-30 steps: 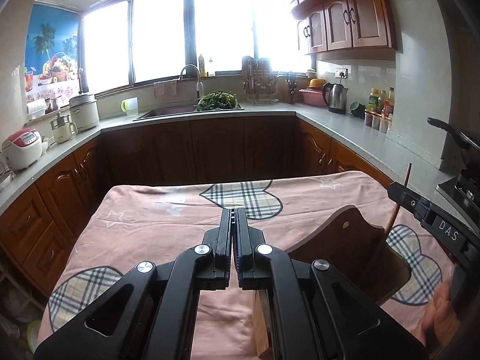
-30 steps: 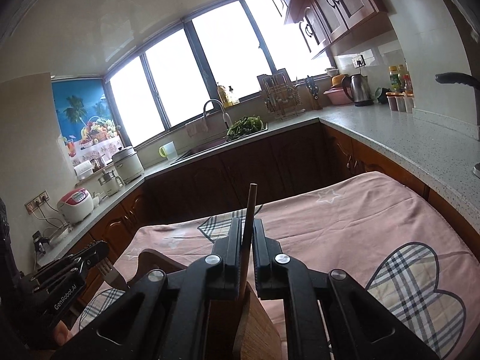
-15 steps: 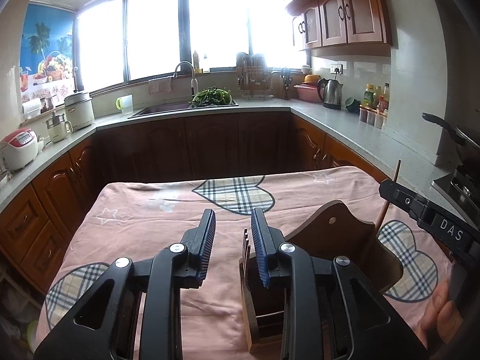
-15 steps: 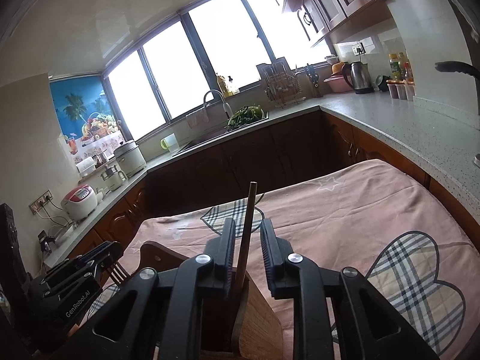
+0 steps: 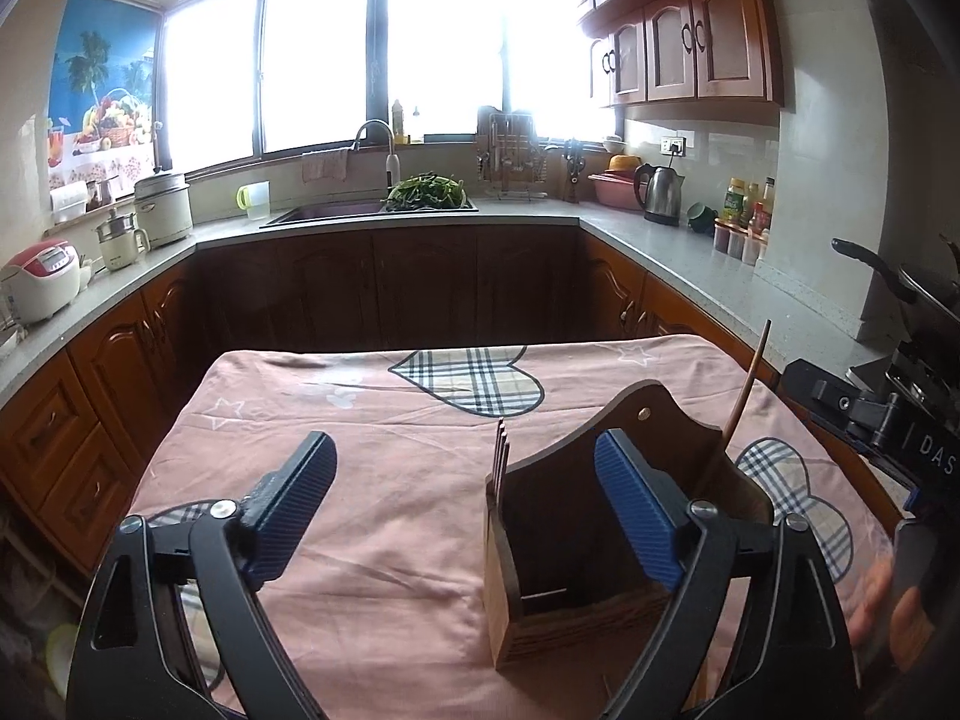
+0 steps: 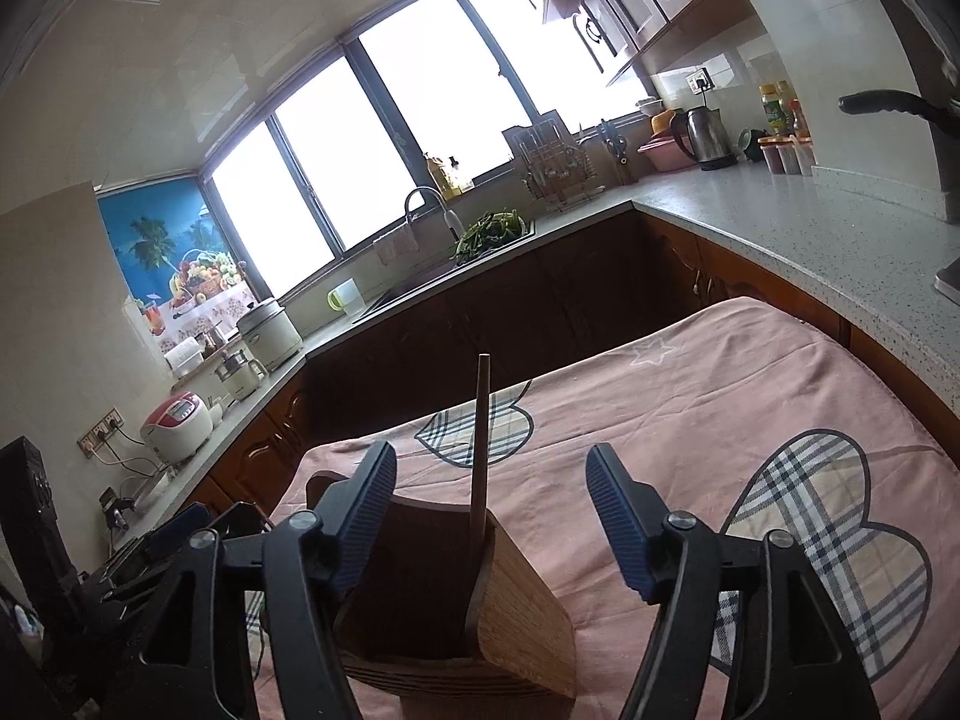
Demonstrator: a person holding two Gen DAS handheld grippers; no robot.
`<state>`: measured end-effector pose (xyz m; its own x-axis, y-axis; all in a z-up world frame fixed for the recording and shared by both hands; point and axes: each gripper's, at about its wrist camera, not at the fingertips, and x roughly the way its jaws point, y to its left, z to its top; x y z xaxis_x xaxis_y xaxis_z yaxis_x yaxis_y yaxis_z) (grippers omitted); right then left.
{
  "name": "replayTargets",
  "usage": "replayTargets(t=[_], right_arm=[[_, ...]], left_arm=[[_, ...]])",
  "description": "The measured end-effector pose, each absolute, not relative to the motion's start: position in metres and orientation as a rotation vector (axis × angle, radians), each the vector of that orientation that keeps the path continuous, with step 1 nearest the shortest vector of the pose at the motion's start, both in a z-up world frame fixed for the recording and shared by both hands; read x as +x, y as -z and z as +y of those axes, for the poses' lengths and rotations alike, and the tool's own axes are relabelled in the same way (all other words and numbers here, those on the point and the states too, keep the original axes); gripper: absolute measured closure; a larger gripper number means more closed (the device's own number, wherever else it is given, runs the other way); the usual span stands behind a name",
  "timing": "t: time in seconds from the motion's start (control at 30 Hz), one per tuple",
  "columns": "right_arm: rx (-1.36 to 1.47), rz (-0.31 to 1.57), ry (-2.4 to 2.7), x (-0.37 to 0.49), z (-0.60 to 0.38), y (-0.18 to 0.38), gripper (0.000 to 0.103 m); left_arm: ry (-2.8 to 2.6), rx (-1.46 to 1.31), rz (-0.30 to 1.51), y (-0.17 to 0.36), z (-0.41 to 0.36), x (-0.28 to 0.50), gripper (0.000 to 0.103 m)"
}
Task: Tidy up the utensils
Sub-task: 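Lower the fork into the holder and open the left tool while the right releases the chopstick, then move both open tools back toward the remaining utensils on the cloth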
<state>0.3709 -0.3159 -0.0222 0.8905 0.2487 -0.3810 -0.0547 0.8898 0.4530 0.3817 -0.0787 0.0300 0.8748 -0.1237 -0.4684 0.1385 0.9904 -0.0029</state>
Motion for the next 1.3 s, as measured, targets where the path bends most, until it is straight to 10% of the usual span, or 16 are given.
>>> replayTargets(t=[1.3], right_arm=[[0.434, 0.591, -0.191, 0.127, -0.302, 0.041, 0.011]], left_arm=[[0.137, -0.195, 0.689, 0.015, 0.022, 0.173, 0.002]])
